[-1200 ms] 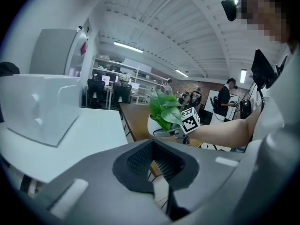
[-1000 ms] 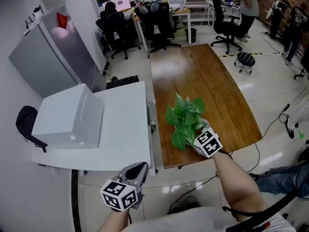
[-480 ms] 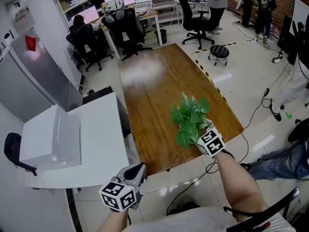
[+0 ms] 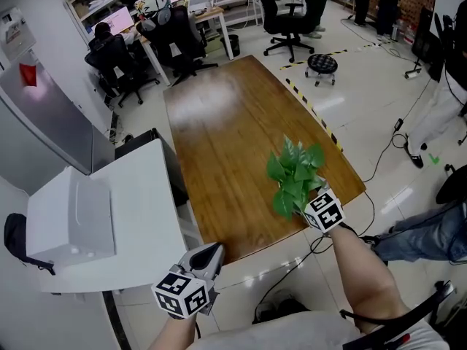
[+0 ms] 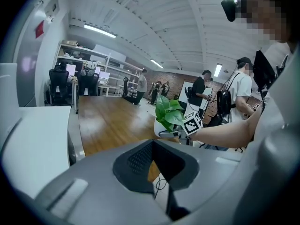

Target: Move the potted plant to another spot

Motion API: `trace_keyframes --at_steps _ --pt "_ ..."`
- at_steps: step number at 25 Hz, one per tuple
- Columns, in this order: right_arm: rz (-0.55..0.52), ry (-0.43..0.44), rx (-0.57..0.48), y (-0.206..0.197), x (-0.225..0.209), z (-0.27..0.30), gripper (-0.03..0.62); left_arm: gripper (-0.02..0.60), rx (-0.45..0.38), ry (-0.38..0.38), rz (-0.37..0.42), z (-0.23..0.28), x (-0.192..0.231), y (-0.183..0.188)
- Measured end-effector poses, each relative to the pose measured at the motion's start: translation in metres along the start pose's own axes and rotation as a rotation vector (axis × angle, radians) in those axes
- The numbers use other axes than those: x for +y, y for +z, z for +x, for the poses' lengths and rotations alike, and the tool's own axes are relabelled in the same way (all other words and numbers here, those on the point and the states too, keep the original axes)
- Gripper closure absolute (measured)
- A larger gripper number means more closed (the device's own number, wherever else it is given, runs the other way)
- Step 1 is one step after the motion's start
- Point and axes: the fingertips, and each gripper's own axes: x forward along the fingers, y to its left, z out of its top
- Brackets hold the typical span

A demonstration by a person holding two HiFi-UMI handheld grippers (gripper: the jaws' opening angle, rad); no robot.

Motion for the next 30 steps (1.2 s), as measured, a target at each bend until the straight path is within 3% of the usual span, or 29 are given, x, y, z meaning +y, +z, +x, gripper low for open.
trace_keyframes --at_steps 13,30 --pt "0.062 -0.027 0.025 -0.035 -0.009 0.019 0.141 0.584 0.034 0.006 -0.035 0.010 0.014 -0.018" --pt "0.055 -0.056 0.000 -0.038 -0.012 0.024 0.135 0.584 0.029 0.017 -0.045 0.005 0.023 -0.022"
